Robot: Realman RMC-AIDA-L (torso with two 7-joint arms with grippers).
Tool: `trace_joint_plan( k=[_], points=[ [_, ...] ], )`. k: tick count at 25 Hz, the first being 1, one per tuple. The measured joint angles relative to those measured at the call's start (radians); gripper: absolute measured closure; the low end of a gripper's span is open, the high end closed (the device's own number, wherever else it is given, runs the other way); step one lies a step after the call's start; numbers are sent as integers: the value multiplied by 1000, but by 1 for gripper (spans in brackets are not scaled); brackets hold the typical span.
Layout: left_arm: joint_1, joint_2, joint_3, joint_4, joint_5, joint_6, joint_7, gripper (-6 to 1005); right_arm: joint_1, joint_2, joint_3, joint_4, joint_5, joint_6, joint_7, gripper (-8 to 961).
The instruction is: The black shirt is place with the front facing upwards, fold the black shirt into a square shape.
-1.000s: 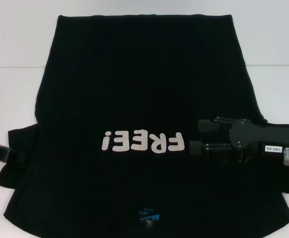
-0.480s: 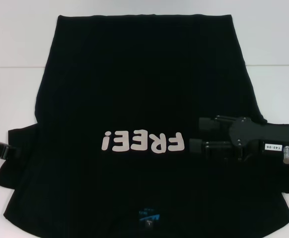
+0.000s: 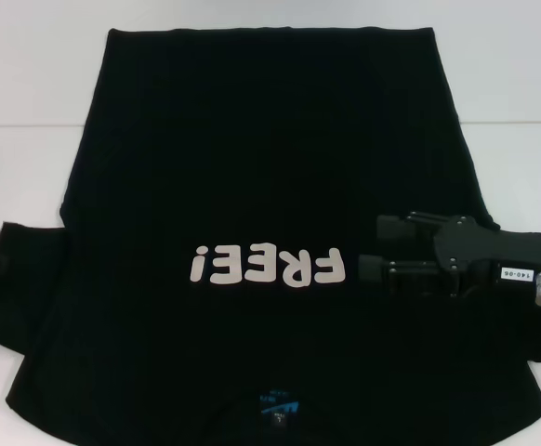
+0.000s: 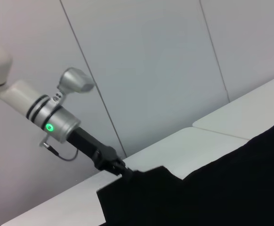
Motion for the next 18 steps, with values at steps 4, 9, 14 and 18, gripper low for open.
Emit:
trace_joint_plan(
  k=[4,9,14,18],
  points=[
    [4,12,-40,34,0,31,0,984,-8,0,0,0,7,-3,-7,39],
    [6,25,-88,46,-1,70,8,984,-15,0,0,1,9,-5,-16,39],
    [3,26,-97,51,-19,118,4,983,-15,1,2,1,9,-6,-22,38],
    [-2,31,-98,59,-49,147,-11,983,-16,1,2,2,9,-6,-24,38]
  ],
)
